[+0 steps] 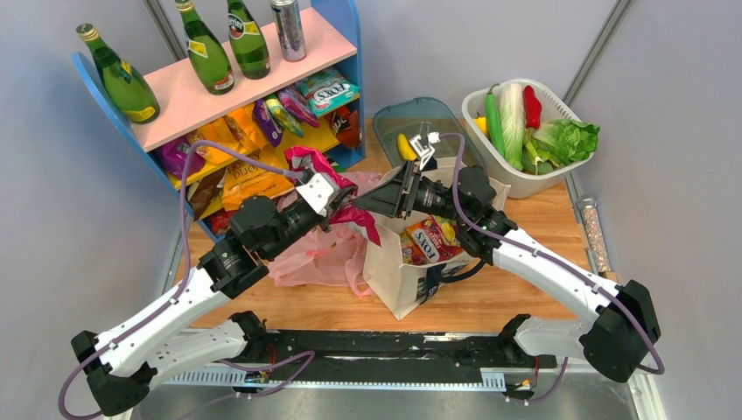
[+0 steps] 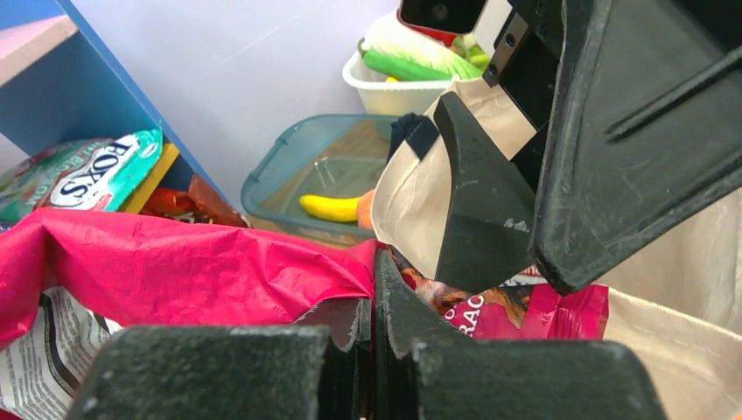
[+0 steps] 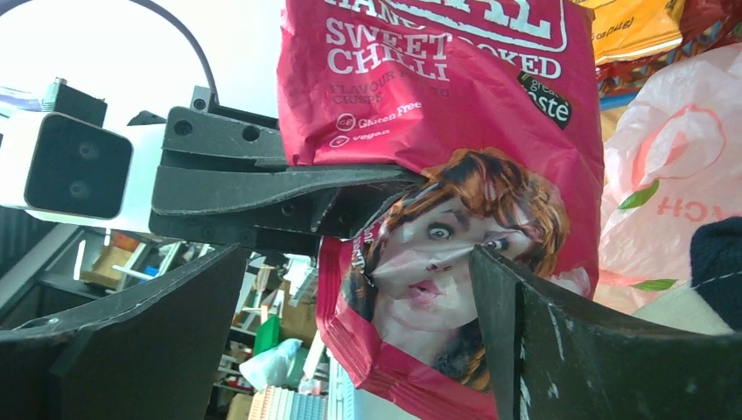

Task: Untie the knot of the grocery bags and take out the mixed food
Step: Pick up the potato chip from the takeout bag.

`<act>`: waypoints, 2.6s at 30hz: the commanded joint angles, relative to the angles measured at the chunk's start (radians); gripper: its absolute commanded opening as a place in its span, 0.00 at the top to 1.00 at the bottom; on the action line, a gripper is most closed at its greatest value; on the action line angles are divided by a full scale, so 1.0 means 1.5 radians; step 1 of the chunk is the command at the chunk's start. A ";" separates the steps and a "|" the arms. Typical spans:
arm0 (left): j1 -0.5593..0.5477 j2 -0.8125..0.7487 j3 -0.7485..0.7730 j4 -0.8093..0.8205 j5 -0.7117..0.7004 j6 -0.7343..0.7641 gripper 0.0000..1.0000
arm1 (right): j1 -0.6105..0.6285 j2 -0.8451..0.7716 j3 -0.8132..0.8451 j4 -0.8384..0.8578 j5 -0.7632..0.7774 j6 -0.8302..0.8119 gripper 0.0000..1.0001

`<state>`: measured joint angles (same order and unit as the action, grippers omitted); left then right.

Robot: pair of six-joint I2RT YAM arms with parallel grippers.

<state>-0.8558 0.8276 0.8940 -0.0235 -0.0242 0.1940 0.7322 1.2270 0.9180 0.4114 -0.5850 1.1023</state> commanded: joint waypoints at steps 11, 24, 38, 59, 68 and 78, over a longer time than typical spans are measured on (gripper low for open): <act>0.000 -0.018 -0.007 0.152 -0.029 -0.041 1.00 | 0.034 0.044 0.068 -0.115 0.038 -0.144 0.04; 0.000 -0.054 -0.028 0.189 -0.043 -0.069 1.00 | 0.073 0.081 0.100 -0.184 0.144 -0.238 0.26; 0.000 -0.091 0.068 -0.118 -0.040 -0.041 0.16 | 0.054 0.099 0.149 -0.165 0.199 -0.281 1.00; 0.000 -0.260 0.001 -0.160 -0.290 0.060 0.00 | -0.020 0.299 0.141 -0.014 0.032 -0.024 1.00; 0.000 -0.267 -0.016 -0.141 -0.322 0.083 0.00 | -0.046 0.336 0.091 0.050 0.040 0.059 1.00; 0.000 -0.270 -0.025 -0.142 -0.330 0.094 0.00 | -0.088 0.402 0.130 0.106 0.008 0.119 1.00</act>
<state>-0.8555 0.4194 0.8627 -0.2684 -0.5037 0.3046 0.6300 1.7962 1.0691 0.4618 -0.5491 1.2083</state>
